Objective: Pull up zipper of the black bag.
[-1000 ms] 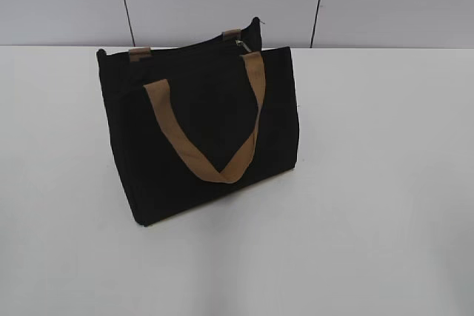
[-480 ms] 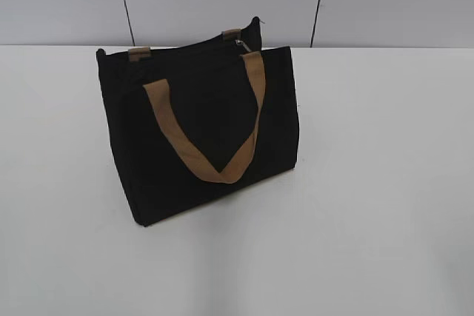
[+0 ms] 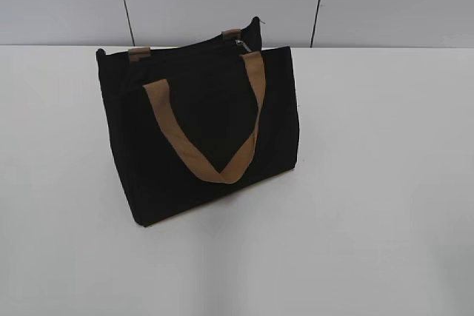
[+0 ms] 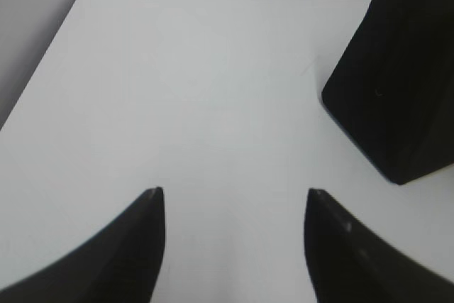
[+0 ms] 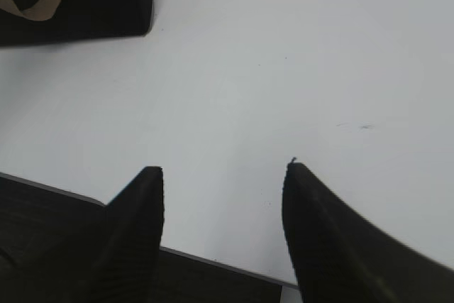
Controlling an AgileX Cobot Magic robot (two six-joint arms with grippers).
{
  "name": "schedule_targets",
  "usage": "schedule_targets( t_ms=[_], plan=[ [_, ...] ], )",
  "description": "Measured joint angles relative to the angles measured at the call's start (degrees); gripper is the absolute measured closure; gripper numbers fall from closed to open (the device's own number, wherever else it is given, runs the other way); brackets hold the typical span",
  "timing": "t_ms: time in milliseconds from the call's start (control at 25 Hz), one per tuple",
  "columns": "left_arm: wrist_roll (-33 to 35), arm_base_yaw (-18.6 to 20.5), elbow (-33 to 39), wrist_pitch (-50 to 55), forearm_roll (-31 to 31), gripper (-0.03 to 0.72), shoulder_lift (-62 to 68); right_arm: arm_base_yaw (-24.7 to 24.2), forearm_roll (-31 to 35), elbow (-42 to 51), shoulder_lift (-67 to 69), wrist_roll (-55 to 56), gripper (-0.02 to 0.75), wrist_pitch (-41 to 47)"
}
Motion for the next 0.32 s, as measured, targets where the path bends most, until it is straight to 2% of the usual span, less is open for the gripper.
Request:
schedule_targets(
  t_ms=[320],
  plan=[
    [0.0, 0.0, 0.0, 0.0, -0.11, 0.235, 0.0, 0.0, 0.0, 0.0, 0.0, 0.0, 0.328, 0.0]
  ],
)
